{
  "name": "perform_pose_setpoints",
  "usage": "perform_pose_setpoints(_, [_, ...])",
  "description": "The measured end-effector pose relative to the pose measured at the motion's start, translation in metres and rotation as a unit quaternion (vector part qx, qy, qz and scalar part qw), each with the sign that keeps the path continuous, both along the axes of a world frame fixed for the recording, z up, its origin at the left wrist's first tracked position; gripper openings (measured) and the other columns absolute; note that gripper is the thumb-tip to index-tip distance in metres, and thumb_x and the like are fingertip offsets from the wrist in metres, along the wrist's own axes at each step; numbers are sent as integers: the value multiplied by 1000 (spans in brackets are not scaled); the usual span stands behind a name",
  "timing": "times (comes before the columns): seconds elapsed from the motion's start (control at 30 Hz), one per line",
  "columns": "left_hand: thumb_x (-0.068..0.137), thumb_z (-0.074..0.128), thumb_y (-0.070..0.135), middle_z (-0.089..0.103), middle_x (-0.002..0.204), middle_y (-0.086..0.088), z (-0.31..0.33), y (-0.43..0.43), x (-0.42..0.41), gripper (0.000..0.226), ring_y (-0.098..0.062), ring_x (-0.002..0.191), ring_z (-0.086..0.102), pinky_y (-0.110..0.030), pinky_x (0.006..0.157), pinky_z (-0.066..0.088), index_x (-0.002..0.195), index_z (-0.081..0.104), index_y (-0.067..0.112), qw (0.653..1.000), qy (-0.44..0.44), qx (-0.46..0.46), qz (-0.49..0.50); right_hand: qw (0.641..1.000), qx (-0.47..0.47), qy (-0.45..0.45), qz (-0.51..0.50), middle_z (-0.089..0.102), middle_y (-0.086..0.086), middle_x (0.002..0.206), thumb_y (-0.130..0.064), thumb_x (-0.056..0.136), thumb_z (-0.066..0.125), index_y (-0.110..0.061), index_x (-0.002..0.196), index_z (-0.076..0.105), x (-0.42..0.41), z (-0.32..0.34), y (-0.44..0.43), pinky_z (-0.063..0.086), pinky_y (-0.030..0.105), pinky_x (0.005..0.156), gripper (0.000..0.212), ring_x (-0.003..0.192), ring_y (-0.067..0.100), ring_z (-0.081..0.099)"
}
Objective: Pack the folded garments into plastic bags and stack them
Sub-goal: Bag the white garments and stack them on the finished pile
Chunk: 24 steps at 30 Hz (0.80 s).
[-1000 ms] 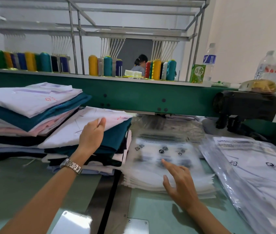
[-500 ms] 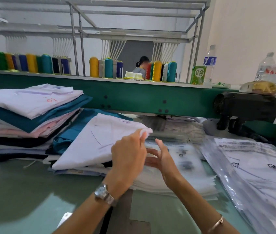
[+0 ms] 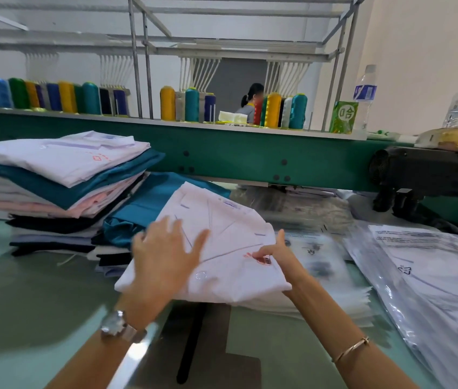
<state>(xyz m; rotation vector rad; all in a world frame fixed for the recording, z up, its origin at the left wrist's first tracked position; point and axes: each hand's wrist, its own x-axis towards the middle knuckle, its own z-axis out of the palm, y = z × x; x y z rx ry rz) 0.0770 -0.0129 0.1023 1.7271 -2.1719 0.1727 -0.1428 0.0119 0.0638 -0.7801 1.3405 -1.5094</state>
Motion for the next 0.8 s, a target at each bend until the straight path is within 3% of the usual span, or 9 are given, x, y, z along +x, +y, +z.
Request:
perform_pose_setpoints(0.07, [93,23,69,51,129,-12,-3,-19,33,72,-28,115,53,-39,93,41,131,46,12,993,-44,11,112,1000,10,17,6,59,11,111,16,80,51,-37,152,-9,-1,0,0,54,28,52,108,77,27,69])
perform_pose_setpoints(0.13, [93,31,67,59,108,-9,-9,-38,56,64,-26,97,60,-34,75,42,112,54,11,991,-3,73,112,999,3,37,7,56,10,92,20,80,48,-36,152,-7,-2,0,-2,50,22,45,107,54,21,63])
perform_pose_setpoints(0.23, [90,55,59,58,73,0,-11,-54,67,48,-17,66,55,-30,56,34,73,54,14,965,175,194,5,996,0,91,23,56,22,98,19,79,47,-37,153,6,-2,1,-2,51,23,49,101,65,29,56])
perform_pose_setpoints(0.33, [85,73,35,71,81,-2,-11,-56,63,19,-17,69,66,-26,57,44,84,68,16,884,378,267,-69,984,8,173,38,56,30,126,16,79,46,-29,146,39,-1,6,5,55,35,70,81,103,45,60])
perform_pose_setpoints(0.4, [84,74,23,75,87,-6,-10,-53,59,13,-20,69,71,-28,60,52,95,70,17,831,457,295,-120,981,5,185,64,66,24,89,18,78,45,-20,134,58,-4,11,11,49,25,54,68,65,25,63])
perform_pose_setpoints(0.47, [80,74,18,76,88,-6,-6,-46,49,19,-20,70,73,-29,59,54,99,70,17,793,494,311,-174,978,7,196,65,62,16,85,19,78,46,-13,121,67,-10,18,18,39,16,49,58,47,12,46])
perform_pose_setpoints(0.57, [76,71,18,76,91,-4,1,-26,24,23,-20,73,73,-26,57,54,98,71,22,772,497,315,-242,974,14,221,42,58,37,86,22,77,47,-7,114,70,-21,32,29,37,21,54,52,60,38,51])
perform_pose_setpoints(0.73, [64,64,26,74,88,-2,-4,6,-21,30,-18,75,70,-28,63,56,93,71,30,750,489,310,-319,968,27,249,28,57,15,62,23,76,41,-2,108,70,-34,42,47,31,16,39,51,36,12,37])
perform_pose_setpoints(0.8, [66,63,28,73,87,1,-9,16,-35,27,-15,74,70,-23,62,54,91,71,38,746,473,307,-354,964,16,264,20,70,8,62,16,79,46,-5,99,74,-38,42,54,36,16,40,40,44,13,48])
